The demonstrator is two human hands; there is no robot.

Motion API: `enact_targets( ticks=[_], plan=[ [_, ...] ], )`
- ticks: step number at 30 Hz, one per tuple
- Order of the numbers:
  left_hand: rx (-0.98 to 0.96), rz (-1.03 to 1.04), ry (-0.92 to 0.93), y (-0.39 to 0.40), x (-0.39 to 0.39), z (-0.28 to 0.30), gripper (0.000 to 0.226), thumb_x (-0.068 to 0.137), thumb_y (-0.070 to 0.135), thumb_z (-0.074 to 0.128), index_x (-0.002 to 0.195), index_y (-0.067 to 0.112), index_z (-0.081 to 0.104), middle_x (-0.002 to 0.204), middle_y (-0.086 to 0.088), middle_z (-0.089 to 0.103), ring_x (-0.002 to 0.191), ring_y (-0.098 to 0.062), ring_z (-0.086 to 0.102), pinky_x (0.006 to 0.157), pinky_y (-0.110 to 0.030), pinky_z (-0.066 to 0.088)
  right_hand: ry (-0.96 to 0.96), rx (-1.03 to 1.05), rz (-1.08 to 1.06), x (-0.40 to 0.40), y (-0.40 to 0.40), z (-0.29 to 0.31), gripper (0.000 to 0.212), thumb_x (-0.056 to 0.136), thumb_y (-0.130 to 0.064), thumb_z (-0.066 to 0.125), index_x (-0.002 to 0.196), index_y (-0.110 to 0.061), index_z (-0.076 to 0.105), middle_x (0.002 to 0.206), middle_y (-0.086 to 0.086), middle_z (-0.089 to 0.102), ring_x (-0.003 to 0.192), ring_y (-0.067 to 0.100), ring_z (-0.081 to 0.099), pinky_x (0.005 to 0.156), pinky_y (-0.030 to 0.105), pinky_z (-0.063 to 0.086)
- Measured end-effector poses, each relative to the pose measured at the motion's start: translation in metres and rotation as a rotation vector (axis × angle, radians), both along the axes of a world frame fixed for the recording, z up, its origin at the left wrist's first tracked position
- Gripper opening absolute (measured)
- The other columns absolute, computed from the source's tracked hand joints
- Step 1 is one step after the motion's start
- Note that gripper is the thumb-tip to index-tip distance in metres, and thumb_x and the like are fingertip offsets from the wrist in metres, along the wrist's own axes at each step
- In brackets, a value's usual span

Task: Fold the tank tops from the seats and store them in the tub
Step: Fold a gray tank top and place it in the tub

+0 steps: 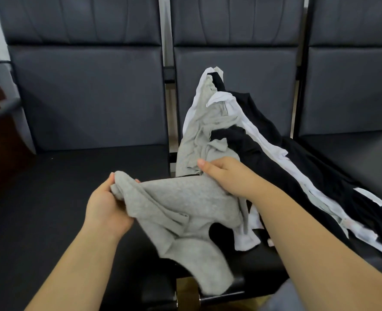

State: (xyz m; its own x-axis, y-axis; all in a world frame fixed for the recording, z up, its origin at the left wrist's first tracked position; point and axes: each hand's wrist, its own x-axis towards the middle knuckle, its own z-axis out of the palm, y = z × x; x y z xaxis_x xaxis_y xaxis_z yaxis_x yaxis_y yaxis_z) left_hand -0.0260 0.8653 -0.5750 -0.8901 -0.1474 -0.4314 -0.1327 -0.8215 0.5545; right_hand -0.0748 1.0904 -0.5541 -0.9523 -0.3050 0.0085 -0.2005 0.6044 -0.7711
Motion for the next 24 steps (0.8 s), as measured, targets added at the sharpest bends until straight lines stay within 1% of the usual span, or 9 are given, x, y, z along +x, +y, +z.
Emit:
enact_targets(
  ticks=[2,4,7,10,14,16,19,21,24],
  plan=[
    [-0.112,-0.014,-0.026,-0.002,0.002,0.001,0.011,0.095,0.043,0.053,0.093,0.041,0.063,0.060,0.001,0.055,0.074,-0.004,0.056,0.079,-0.030,0.048,-0.055,-0.091,0.083,0.010,-0.005,0.007,0.055,0.085,-0.057,0.057,0.055,-0.021,0.027,0.051,-0.005,0.027,0.044,0.006,0.027,0.047,0.016,0.027],
    [-0.379,-0.068,-0.082,0.003,0.000,0.002,0.023,0.090,0.053,0.055,0.098,0.034,0.066,0.070,0.000,0.063,0.082,-0.011,0.062,0.090,-0.035,0.046,-0.071,-0.081,0.127,0.017,-0.012,0.006,0.055,0.081,-0.056,0.063,0.055,-0.022,0.029,0.051,-0.006,0.028,0.044,0.005,0.028,0.046,0.013,0.028],
    [-0.993,-0.304,0.088,0.010,0.004,0.002,0.028,0.090,0.052,0.055,0.092,0.028,0.069,0.106,-0.002,0.068,0.088,-0.012,0.063,0.081,-0.024,0.043,-0.062,-0.116,0.109,0.021,-0.023,-0.003,0.057,0.081,-0.057,0.063,0.053,-0.023,0.028,0.048,-0.007,0.029,0.044,0.005,0.029,0.049,0.018,0.030],
    [-1.280,-0.794,0.334,0.018,0.023,-0.006,0.030,0.073,0.037,0.079,0.096,0.019,0.074,0.089,0.008,0.074,0.082,-0.004,0.069,0.072,-0.018,0.050,-0.040,-0.177,0.091,0.021,-0.032,-0.007,0.056,0.082,-0.056,0.063,0.053,-0.023,0.027,0.045,-0.010,0.027,0.041,0.005,0.027,0.047,0.019,0.030],
    [-1.143,-0.826,0.356,0.010,0.026,-0.007,0.040,0.064,0.043,0.084,0.079,0.009,0.070,0.079,-0.003,0.072,0.075,-0.014,0.068,0.070,-0.022,0.052,-0.072,-0.153,0.183,0.023,-0.029,0.001,0.046,0.080,-0.054,0.065,0.066,-0.013,0.050,0.048,-0.009,0.039,0.042,0.002,0.037,0.045,0.013,0.035],
    [-0.996,-0.758,0.351,-0.004,0.023,-0.005,0.057,0.045,0.058,0.088,0.077,0.013,0.072,0.081,-0.005,0.071,0.075,-0.015,0.067,0.068,-0.023,0.053,-0.169,-0.034,0.268,0.024,-0.022,0.006,0.051,0.070,-0.061,0.069,0.083,-0.011,0.066,0.069,-0.010,0.064,0.066,0.000,0.060,0.068,0.015,0.049],
    [-0.845,-0.715,0.366,-0.020,0.027,-0.002,0.057,0.032,0.057,0.091,0.072,0.019,0.075,0.080,-0.004,0.071,0.074,-0.016,0.068,0.065,-0.025,0.054,-0.340,0.193,0.379,0.025,-0.016,0.006,0.056,0.050,-0.069,0.075,0.090,-0.031,0.072,0.094,-0.017,0.073,0.095,0.003,0.066,0.096,0.029,0.048],
    [-0.744,-0.606,0.330,-0.026,0.031,-0.001,0.052,0.041,0.050,0.090,0.078,0.015,0.077,0.084,-0.008,0.072,0.076,-0.019,0.069,0.067,-0.029,0.056,-0.387,0.269,0.415,0.025,-0.015,0.006,0.041,0.053,-0.062,0.077,0.081,-0.033,0.072,0.089,-0.017,0.073,0.090,0.004,0.068,0.091,0.027,0.050],
    [-0.541,-0.370,0.205,-0.038,0.038,0.005,0.029,0.067,0.034,0.067,0.084,0.010,0.070,0.080,-0.008,0.069,0.068,-0.019,0.069,0.066,-0.032,0.056,-0.415,0.128,0.430,0.029,-0.012,0.011,0.027,0.059,-0.048,0.077,0.080,-0.031,0.073,0.088,-0.011,0.075,0.086,0.009,0.071,0.081,0.025,0.051]
  ],
)
